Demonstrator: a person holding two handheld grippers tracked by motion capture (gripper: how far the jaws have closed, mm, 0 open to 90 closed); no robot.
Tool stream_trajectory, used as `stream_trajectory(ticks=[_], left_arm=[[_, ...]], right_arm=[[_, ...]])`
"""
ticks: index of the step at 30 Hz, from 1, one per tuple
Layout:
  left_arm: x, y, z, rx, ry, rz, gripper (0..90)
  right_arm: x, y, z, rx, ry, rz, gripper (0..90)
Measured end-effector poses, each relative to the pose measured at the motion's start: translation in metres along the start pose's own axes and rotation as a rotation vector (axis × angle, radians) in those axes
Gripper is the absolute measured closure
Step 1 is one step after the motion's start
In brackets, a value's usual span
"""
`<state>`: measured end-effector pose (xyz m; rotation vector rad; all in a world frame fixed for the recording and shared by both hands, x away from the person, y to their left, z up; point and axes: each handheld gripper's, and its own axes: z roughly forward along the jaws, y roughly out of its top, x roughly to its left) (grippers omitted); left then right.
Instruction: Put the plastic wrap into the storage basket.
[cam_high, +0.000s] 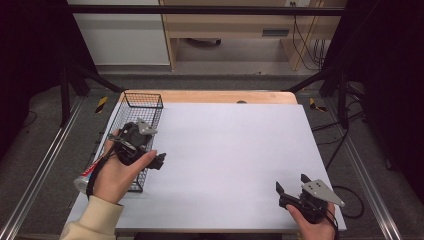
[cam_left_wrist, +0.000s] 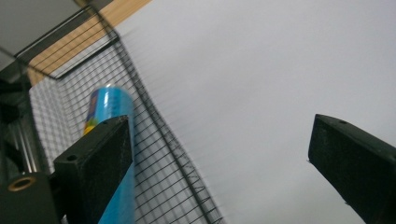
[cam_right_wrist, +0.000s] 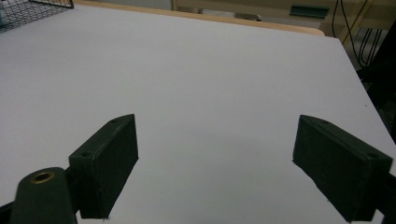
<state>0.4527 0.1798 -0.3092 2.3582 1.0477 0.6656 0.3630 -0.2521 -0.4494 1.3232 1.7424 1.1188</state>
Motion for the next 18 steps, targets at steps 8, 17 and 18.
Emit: stream_trajectory(ticks=[8,17,18], left_arm=[[-0.034,0.014,0.002,-0.019,-0.059,0.075,6.3],[-0.068,0.026,0.013,-0.052,-0.105,0.142,6.3],[-0.072,0.028,0.015,-0.055,-0.105,0.146,6.3]], right_arm=[[0.000,0.000,0.000,-0.003,-0.005,-0.005,13.2],[-0.003,0.000,-0.001,0.000,-0.015,0.003,9.9],[-0.003,0.001,-0.001,0.002,-0.016,-0.001,7.6]])
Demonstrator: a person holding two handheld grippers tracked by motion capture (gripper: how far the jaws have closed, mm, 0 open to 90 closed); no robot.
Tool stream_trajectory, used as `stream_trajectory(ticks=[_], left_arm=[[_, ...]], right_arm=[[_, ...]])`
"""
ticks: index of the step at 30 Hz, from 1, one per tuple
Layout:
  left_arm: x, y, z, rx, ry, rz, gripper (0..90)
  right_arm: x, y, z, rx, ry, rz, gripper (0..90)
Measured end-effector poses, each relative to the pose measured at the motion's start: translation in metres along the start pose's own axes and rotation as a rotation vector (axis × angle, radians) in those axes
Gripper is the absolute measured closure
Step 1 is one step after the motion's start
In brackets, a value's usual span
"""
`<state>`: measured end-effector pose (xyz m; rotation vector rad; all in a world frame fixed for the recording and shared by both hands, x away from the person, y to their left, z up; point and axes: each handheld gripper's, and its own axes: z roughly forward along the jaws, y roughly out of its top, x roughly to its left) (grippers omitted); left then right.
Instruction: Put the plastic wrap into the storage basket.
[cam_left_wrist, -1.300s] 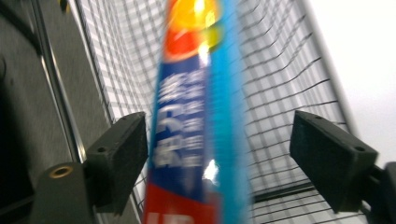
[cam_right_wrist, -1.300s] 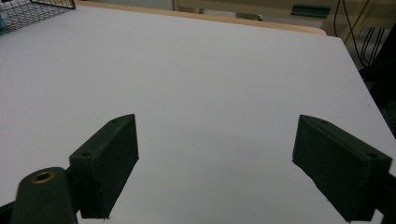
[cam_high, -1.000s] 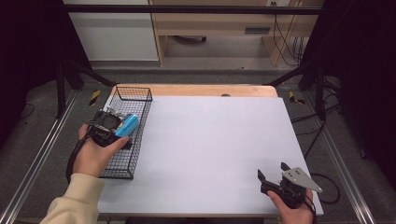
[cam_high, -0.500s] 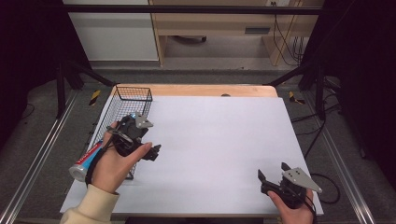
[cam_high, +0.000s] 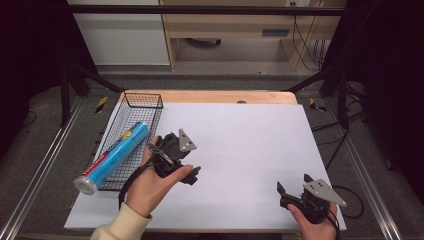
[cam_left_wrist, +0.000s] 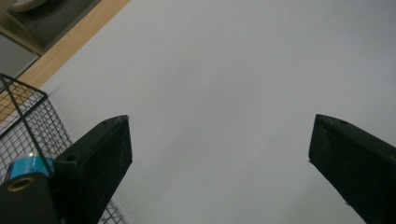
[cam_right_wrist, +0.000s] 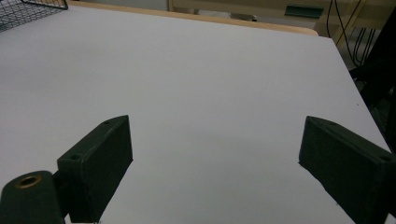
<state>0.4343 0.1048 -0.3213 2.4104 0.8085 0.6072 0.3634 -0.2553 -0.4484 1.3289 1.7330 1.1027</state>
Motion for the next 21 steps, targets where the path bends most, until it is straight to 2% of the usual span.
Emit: stream_trajectory(ticks=[5,11,13,17,19,21], left_arm=[[-0.020,0.008,0.015,-0.024,-0.055,0.034,6.1],[-0.037,0.011,0.038,-0.006,-0.088,0.059,6.1],[-0.041,0.010,0.045,0.003,-0.090,0.071,6.2],[-0.045,0.004,0.058,-0.011,-0.087,0.071,6.3],[-0.045,-0.004,0.069,-0.022,-0.067,0.071,6.6],[-0.044,-0.012,0.077,-0.017,-0.064,0.073,7.6]], right_arm=[[-0.003,0.000,-0.001,0.006,-0.008,0.018,4.7],[-0.009,0.000,-0.002,-0.005,-0.003,0.014,3.8],[-0.010,0.000,-0.003,-0.004,-0.003,0.015,3.8],[-0.010,-0.001,-0.002,0.004,0.000,0.009,4.1],[-0.010,0.000,-0.002,0.007,0.001,0.008,4.1],[-0.010,-0.001,-0.002,0.008,0.002,0.010,4.3]])
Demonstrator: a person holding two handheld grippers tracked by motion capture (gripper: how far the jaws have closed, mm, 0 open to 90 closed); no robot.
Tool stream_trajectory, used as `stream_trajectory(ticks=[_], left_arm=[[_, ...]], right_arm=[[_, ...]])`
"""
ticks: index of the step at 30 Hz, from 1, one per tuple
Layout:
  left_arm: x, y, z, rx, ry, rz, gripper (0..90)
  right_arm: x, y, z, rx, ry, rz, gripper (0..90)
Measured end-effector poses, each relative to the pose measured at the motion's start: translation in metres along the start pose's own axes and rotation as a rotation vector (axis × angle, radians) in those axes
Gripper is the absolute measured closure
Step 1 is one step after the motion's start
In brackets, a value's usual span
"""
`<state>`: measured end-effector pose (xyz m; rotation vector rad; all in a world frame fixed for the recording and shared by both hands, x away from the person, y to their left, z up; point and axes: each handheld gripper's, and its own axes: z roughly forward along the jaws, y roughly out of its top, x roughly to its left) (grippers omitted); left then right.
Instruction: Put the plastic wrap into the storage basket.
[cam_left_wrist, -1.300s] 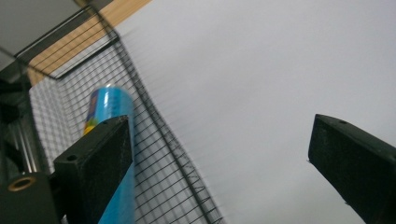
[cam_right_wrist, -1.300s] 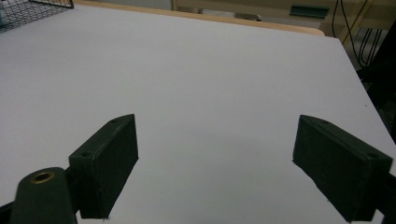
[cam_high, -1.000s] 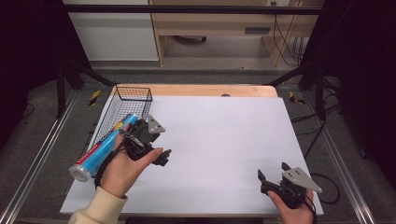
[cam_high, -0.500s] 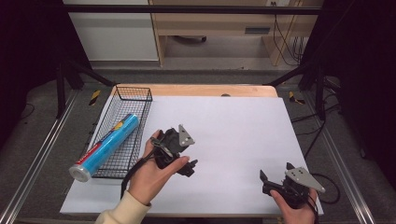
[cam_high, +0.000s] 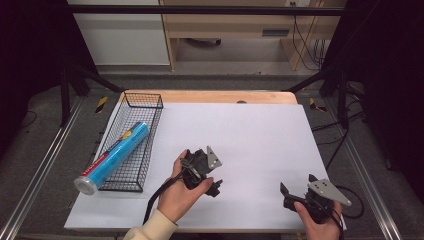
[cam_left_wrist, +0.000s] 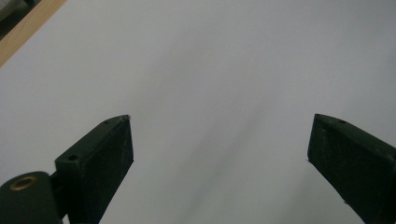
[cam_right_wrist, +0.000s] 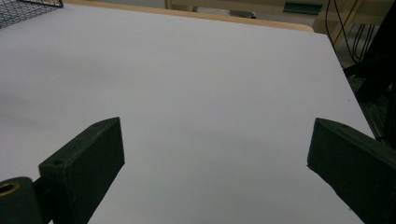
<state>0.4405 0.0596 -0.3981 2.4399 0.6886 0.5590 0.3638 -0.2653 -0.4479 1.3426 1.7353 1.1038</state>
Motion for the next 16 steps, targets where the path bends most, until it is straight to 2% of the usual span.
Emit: stream_trajectory(ticks=[2,8,10,14,16], left_arm=[[0.003,-0.011,0.006,-0.007,-0.009,-0.016,7.5],[0.019,-0.052,0.019,-0.100,0.002,-0.088,7.3],[0.026,-0.065,0.018,-0.143,0.013,-0.117,7.3],[0.035,-0.089,0.013,-0.211,0.028,-0.124,6.9],[0.039,-0.100,0.011,-0.244,0.023,-0.145,6.8]], right_arm=[[0.000,0.000,0.000,0.004,0.000,-0.001,4.4],[0.000,-0.001,0.001,0.012,0.007,-0.002,4.2],[-0.001,-0.001,0.002,0.012,0.011,-0.001,3.7],[-0.001,-0.001,0.002,0.013,0.014,0.001,3.6],[-0.001,-0.001,0.003,0.018,0.017,0.002,3.6]])
